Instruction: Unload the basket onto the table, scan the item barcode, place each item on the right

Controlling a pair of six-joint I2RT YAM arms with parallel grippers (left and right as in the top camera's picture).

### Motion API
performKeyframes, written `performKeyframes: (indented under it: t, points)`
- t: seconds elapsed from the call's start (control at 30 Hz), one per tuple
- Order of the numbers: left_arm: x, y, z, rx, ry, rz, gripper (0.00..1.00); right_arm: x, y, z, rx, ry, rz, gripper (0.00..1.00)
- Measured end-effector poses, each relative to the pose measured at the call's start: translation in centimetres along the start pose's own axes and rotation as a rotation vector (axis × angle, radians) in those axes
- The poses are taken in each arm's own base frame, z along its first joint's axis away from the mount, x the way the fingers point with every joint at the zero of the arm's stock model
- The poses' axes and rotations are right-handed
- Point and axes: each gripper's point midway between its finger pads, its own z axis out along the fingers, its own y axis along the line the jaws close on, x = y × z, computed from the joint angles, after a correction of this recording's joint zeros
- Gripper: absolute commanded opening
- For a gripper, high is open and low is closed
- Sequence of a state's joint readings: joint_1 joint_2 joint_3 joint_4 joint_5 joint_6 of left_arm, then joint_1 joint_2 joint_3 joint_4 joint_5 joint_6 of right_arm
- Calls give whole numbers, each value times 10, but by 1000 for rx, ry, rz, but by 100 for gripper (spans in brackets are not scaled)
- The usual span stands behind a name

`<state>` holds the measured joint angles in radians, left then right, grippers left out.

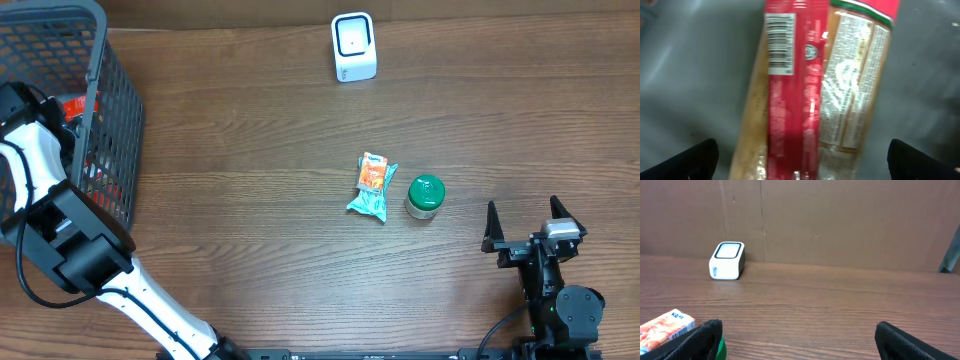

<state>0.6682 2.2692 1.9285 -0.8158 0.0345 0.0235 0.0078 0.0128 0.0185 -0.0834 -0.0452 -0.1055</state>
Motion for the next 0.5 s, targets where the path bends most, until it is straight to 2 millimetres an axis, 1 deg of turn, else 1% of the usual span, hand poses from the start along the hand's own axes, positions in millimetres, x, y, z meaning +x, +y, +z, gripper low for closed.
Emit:
performKeyframes:
  t: [0.17,0.33,0.4,0.43,0.47,0.5]
  points:
    - [5,0,3,1,22,12,100,0,0,0,0,0,0,100]
    - [22,9,26,-40,89,12,100,0,0,0,0,0,0,100]
    - [18,14,25,-58,80,12,99,0,0,0,0,0,0,100]
    - [19,14,26,-53,83,11,94,0,0,0,0,0,0,100]
    - [19,14,26,-50,82,10,84,0,0,0,0,0,0,100]
    - [19,13,27,-45,81,13,66,0,0,0,0,0,0,100]
